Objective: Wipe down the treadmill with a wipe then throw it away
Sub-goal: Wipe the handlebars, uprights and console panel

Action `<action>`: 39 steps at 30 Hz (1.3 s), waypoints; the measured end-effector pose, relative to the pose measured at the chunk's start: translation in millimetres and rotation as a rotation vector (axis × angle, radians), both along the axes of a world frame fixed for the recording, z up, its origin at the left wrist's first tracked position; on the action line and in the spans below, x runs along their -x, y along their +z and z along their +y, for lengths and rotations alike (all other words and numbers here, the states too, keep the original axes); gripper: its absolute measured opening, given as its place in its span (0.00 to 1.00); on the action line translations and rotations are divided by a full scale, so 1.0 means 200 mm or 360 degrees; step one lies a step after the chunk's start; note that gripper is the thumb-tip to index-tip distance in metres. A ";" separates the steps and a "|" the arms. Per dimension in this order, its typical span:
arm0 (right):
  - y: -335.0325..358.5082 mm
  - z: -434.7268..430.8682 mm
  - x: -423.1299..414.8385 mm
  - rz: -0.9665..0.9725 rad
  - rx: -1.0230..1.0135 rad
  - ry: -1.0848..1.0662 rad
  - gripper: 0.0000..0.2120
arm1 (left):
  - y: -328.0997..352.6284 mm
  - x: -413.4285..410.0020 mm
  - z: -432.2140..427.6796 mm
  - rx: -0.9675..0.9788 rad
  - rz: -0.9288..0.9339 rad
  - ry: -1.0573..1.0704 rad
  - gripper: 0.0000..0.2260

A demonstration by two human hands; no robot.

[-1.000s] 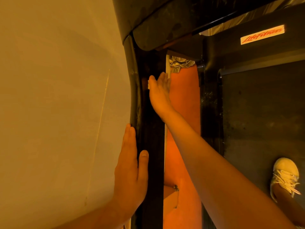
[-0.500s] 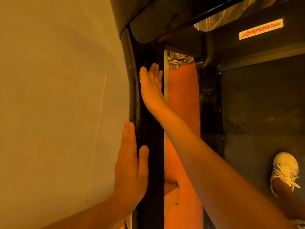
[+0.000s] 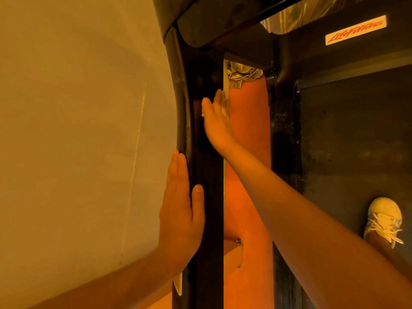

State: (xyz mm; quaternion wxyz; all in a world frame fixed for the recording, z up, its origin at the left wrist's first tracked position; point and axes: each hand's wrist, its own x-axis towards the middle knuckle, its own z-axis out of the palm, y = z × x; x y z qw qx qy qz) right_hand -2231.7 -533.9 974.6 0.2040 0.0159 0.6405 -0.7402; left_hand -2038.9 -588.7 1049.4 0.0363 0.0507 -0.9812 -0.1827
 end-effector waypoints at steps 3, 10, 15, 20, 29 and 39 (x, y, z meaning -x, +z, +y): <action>0.02 -0.02 -0.01 -0.0026 0.0009 -0.0004 0.30 | -0.02 0.00 -0.01 0.0068 -0.0006 -0.0034 0.30; 0.06 -0.02 -0.02 0.0014 0.0019 -0.0056 0.29 | -0.03 0.02 -0.02 0.0084 -0.0032 -0.0064 0.27; 0.10 0.01 0.00 -0.0088 -0.0005 0.0023 0.30 | 0.05 -0.08 -0.09 0.0171 -0.0289 -0.0392 0.28; 0.09 0.00 -0.04 -0.0087 0.0018 -0.0002 0.30 | 0.07 -0.25 -0.25 0.0594 -0.0379 -0.1002 0.26; 0.18 -0.02 -0.05 -0.0101 0.0086 -0.0091 0.30 | 0.03 -0.25 -0.23 0.0326 -0.0360 -0.0869 0.29; 0.18 -0.03 -0.06 -0.0035 0.0123 -0.0109 0.29 | 0.02 -0.23 -0.25 0.0334 -0.0299 -0.0958 0.26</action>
